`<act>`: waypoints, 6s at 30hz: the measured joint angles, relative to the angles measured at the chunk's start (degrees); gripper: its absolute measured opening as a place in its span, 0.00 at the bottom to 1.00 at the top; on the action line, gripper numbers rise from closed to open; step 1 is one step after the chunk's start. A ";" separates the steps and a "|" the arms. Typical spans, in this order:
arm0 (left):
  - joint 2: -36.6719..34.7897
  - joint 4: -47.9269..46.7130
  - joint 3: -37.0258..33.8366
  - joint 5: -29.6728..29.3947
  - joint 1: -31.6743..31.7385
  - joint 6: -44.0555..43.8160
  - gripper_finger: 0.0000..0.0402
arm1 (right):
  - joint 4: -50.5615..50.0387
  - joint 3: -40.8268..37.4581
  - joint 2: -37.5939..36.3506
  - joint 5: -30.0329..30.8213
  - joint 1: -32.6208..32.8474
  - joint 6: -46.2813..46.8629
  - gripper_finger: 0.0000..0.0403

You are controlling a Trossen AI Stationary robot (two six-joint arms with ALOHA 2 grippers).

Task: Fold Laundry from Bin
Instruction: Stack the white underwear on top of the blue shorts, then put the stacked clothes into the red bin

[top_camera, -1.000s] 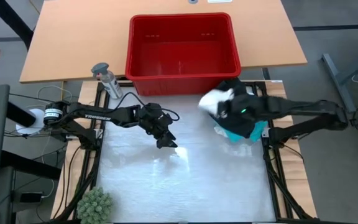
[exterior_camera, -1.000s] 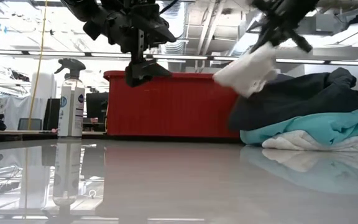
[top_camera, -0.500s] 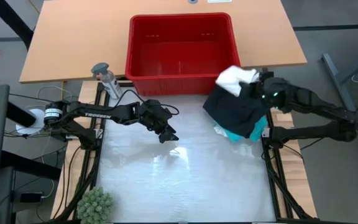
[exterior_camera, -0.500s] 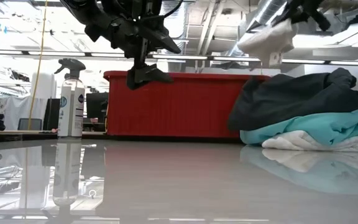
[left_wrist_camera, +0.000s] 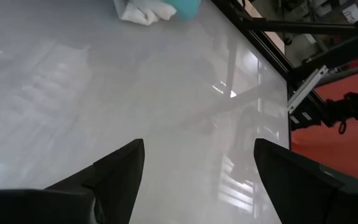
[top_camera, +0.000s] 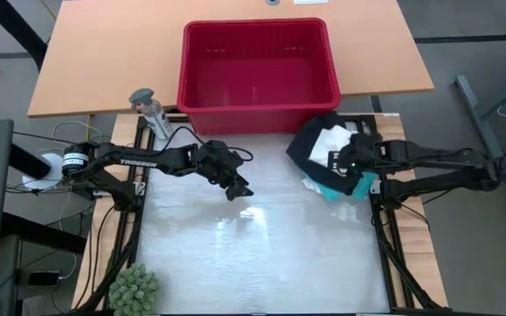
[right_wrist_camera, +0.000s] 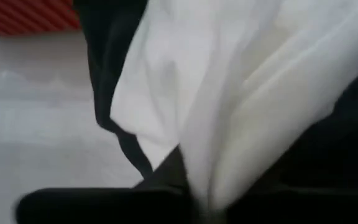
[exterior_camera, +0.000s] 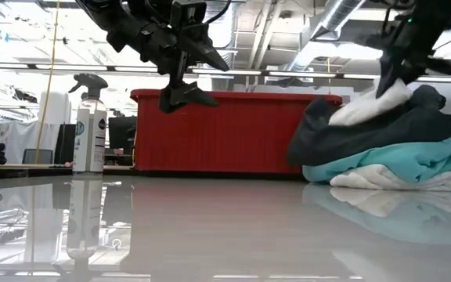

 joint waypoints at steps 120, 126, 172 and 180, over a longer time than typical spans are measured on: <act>62.16 7.47 69.35 8.72 4.77 -1.95 0.01 | 22.68 -18.61 11.06 -4.56 -29.34 -24.37 0.04; 62.07 0.37 69.35 19.68 5.79 -1.47 0.00 | 26.26 -18.28 18.22 -4.97 -28.20 -24.32 0.04; -3.29 -65.42 66.45 3.13 10.62 28.29 0.00 | -0.45 13.28 18.45 -8.85 -11.12 -30.26 0.17; -7.83 -68.00 66.45 -1.66 9.01 27.34 0.00 | 10.87 19.78 20.38 -23.99 -8.67 -56.10 0.56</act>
